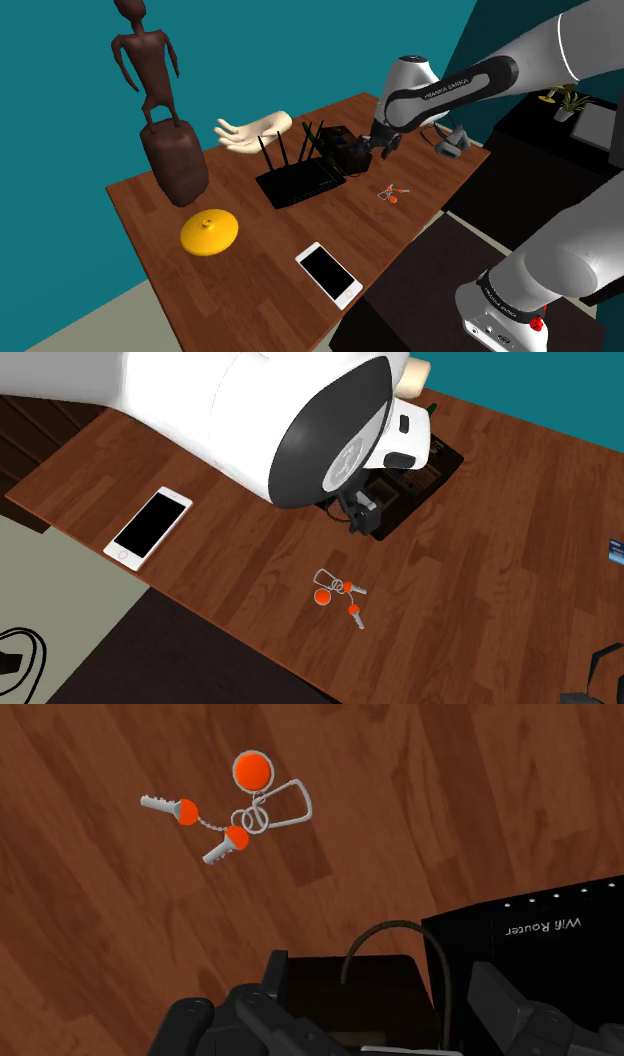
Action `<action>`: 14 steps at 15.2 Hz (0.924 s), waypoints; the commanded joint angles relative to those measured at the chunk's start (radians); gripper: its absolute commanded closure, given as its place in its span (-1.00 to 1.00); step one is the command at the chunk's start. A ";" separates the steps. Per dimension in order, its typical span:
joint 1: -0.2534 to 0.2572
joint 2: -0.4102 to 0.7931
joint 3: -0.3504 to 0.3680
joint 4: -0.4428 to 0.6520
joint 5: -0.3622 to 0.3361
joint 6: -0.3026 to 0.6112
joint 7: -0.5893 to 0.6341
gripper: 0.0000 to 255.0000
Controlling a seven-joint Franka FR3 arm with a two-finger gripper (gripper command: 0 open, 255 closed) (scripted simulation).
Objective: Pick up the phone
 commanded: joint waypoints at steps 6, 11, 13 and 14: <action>-0.014 0.249 -0.018 0.123 -0.013 0.143 0.053 -1.00; -0.013 0.304 -0.020 0.116 -0.018 0.204 0.056 -1.00; -0.012 0.328 -0.021 0.115 -0.020 0.228 0.058 -1.00; -0.012 0.334 -0.021 0.115 -0.020 0.235 0.058 -1.00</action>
